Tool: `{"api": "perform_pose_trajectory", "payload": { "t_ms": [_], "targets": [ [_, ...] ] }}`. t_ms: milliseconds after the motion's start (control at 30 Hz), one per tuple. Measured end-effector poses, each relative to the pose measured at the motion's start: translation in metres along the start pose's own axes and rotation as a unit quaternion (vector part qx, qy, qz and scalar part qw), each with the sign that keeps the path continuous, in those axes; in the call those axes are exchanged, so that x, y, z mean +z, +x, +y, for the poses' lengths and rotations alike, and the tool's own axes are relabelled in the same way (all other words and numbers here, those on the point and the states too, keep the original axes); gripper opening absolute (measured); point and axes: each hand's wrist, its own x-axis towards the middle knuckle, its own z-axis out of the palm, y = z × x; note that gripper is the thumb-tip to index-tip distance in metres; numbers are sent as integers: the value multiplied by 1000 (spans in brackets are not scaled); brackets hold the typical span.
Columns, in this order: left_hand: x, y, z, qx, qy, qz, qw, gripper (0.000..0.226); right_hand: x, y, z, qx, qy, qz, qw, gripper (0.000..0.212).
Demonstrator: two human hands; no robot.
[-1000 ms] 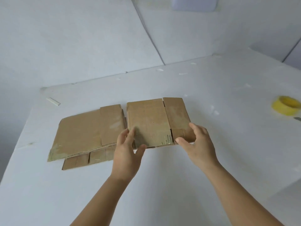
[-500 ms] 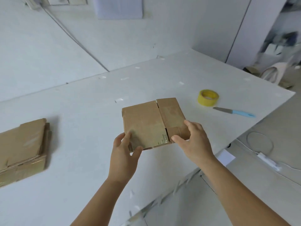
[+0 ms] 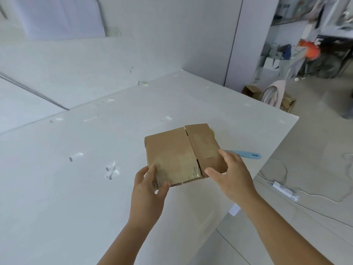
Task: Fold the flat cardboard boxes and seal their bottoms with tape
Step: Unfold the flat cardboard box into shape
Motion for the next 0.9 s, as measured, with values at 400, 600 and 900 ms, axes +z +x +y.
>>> {"api": "perform_pose_trajectory", "payload": {
  "t_ms": [400,600,900],
  "targets": [
    [43,75,25,-25,7,28,999,59,-12,99,15,-20,7,-27,999,69],
    [57,82,39,-77,38,88,992,57,-10,142,17,-70,17,-74,995,68],
    [108,56,93,-200,31,211,956,59,-34,197,46,-162,53,-227,959,61]
  ]
}}
